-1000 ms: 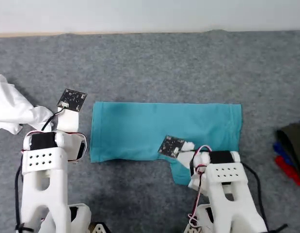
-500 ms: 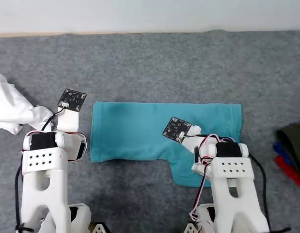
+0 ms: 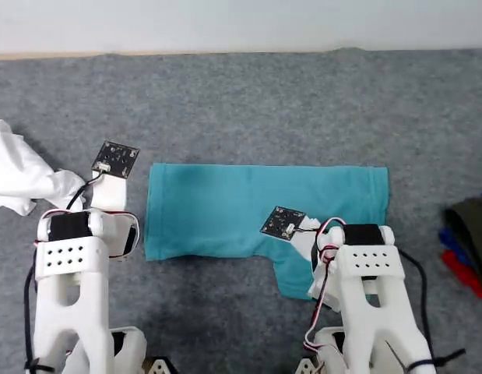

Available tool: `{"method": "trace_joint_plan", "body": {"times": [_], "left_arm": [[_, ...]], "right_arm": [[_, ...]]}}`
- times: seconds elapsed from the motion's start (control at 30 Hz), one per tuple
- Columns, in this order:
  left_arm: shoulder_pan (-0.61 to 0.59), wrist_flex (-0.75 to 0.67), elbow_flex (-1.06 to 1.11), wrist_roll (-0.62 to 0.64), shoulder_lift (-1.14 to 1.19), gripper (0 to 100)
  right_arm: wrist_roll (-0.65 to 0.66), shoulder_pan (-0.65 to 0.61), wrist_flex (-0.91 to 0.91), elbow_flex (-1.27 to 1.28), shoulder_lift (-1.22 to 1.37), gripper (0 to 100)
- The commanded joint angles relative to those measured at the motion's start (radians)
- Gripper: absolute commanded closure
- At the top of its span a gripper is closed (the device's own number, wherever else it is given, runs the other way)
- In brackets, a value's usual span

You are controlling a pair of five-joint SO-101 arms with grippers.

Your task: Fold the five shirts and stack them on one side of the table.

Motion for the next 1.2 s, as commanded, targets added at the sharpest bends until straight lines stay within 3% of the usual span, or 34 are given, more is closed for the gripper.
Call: {"method": "trace_joint_plan", "body": {"times": [0.0, 0.4, 0.63, 0.83, 1.17], "left_arm": [[0.005, -0.02, -0.013, -0.011, -0.026, 100], [0.003, -0.018, -0.004, -0.011, -0.026, 100], [0.0, -0.017, -0.002, -0.011, -0.026, 100], [-0.002, -0.017, -0.002, -0.011, -0.026, 100], [-0.002, -0.017, -0.005, -0.011, -0.025, 100]], "right_arm": [[-0.011, 0.005, -0.09, -0.023, 0.002, 74.5], [-0.012, 0.008, -0.337, 0.08, 0.251, 73.4], [-0.014, 0.012, -0.314, -0.026, 0.414, 73.8], [-0.008, 0.005, -0.254, -0.12, 0.504, 95.0], [0.037, 0.012, -0.231, -0.261, 0.466, 95.6]]}}
